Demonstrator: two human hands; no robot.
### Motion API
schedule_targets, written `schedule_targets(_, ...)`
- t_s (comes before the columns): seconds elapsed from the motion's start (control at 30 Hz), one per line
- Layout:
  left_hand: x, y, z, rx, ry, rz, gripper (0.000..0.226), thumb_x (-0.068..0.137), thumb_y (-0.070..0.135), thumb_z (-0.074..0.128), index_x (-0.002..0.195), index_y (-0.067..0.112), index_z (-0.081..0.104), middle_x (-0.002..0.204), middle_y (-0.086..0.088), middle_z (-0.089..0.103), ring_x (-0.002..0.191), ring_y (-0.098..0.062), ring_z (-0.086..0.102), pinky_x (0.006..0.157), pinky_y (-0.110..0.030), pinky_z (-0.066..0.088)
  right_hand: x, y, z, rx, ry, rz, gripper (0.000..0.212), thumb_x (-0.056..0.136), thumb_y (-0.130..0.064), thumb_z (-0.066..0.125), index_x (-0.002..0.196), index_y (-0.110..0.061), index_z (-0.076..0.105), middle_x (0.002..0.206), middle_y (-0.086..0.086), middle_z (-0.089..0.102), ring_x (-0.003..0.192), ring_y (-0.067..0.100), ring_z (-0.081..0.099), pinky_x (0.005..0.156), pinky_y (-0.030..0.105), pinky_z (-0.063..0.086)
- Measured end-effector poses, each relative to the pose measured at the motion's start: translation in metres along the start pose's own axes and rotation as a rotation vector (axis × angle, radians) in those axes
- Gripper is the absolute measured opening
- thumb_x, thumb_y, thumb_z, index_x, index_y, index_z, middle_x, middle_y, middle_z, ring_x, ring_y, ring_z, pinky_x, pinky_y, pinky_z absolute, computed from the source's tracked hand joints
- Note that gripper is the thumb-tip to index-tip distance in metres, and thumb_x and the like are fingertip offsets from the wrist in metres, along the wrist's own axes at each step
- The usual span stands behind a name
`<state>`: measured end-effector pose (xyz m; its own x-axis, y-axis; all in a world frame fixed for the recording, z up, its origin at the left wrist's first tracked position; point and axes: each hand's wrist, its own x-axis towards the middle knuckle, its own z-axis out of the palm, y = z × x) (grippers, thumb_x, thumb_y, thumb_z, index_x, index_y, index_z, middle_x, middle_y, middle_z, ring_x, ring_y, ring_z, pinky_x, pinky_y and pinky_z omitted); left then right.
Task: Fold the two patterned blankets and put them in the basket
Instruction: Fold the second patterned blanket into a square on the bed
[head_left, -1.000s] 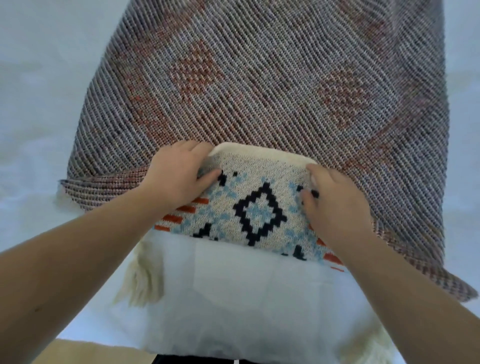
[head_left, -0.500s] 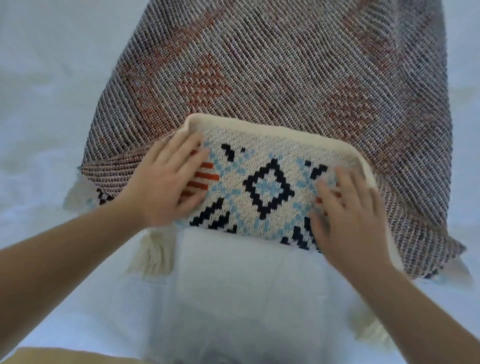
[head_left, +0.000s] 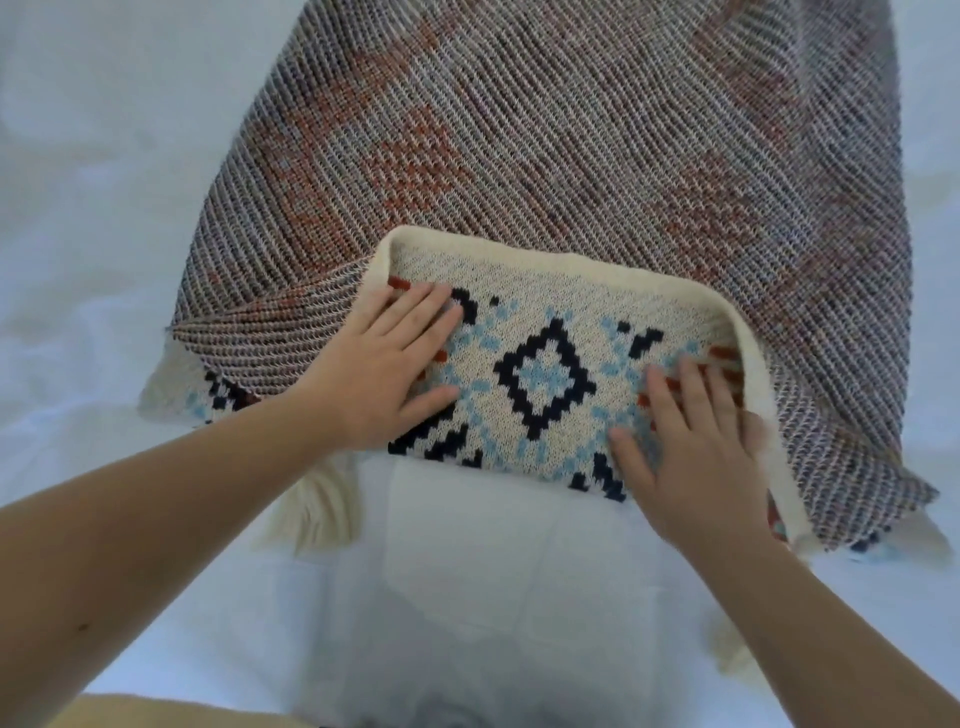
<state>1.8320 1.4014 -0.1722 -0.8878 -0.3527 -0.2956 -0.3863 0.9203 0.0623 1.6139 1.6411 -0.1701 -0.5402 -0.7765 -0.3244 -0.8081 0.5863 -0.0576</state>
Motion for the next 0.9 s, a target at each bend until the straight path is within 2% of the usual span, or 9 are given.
schedule_targets(0.1,0.012,0.02,0.009,-0.088,0.002,-0.015,0.083,0.098,0.07,0.012,0.159,0.016,-0.009,0.165,-0.006,-0.017,0.152,-0.021,-0.018,0.123,-0.038,-0.011,0.007,-0.011,0.007,0.034,-0.025,-0.014,0.08,0.092,-0.073,0.01,0.158,-0.028,0.004,0.163,0.0,-0.009,0.151,0.021,-0.008,0.117,0.042,0.002)
schedule_targets(0.23,0.011,0.022,0.022,-0.142,0.026,-0.071,0.082,0.098,0.069,0.016,0.158,0.018,-0.009,0.165,-0.005,-0.018,0.152,-0.02,-0.019,0.123,-0.037,-0.01,0.008,-0.009,0.014,0.104,-0.039,0.009,0.081,0.092,-0.073,0.016,0.158,-0.029,0.005,0.165,-0.001,-0.008,0.152,0.02,-0.011,0.118,0.044,-0.001)
schedule_targets(0.43,0.007,0.01,0.026,-0.154,-0.018,-0.189,0.087,0.091,0.078,0.013,0.157,0.029,-0.014,0.165,0.002,-0.022,0.151,-0.015,-0.022,0.121,-0.047,-0.003,0.016,-0.016,0.013,0.1,-0.053,0.012,0.085,0.09,-0.078,0.013,0.158,-0.031,-0.005,0.165,0.0,-0.014,0.151,0.021,-0.017,0.12,0.05,-0.003)
schedule_targets(0.5,0.006,0.005,0.021,-0.106,-0.012,-0.218,0.089,0.089,0.08,0.014,0.159,0.03,-0.01,0.166,0.002,-0.019,0.152,-0.017,-0.019,0.119,-0.05,0.001,0.023,-0.03,0.009,0.104,-0.032,-0.057,0.084,0.09,-0.078,0.013,0.157,-0.031,-0.005,0.165,0.002,-0.012,0.151,0.023,-0.017,0.121,0.052,-0.002)
schedule_targets(0.6,-0.003,-0.017,0.009,0.011,-0.008,-0.218,0.09,0.089,0.081,0.014,0.16,0.028,-0.001,0.167,0.0,-0.009,0.154,-0.02,-0.012,0.118,-0.045,-0.009,0.035,-0.065,0.005,0.134,0.038,-0.221,0.08,0.093,-0.072,0.022,0.158,-0.026,0.013,0.166,0.005,0.004,0.153,0.026,-0.002,0.121,0.05,0.002)
schedule_targets(0.77,-0.03,-0.064,-0.006,0.155,0.0,-0.083,0.086,0.091,0.07,0.028,0.158,0.015,0.026,0.165,-0.008,0.02,0.153,-0.026,0.017,0.122,-0.048,0.003,0.058,-0.152,0.0,0.133,0.065,-0.49,0.073,0.094,-0.063,0.034,0.153,-0.021,0.032,0.162,0.009,0.023,0.15,0.031,0.018,0.118,0.054,0.011)
schedule_targets(0.83,-0.038,-0.085,-0.01,0.207,-0.023,-0.04,0.083,0.091,0.064,0.031,0.156,0.012,0.032,0.162,-0.013,0.028,0.15,-0.029,0.024,0.123,-0.05,0.01,0.067,-0.189,-0.002,0.12,0.057,-0.558,0.068,0.093,-0.055,0.04,0.151,-0.02,0.036,0.161,0.01,0.027,0.148,0.033,0.023,0.118,0.057,0.016)
schedule_targets(0.9,-0.046,-0.106,-0.017,0.284,-0.018,-0.011,0.082,0.088,0.057,0.033,0.154,0.009,0.032,0.16,-0.014,0.03,0.15,-0.029,0.025,0.123,-0.05,0.009,0.077,-0.22,-0.004,0.073,0.04,-0.6,0.066,0.093,-0.05,0.043,0.152,-0.02,0.036,0.161,0.01,0.028,0.147,0.033,0.024,0.117,0.057,0.017)
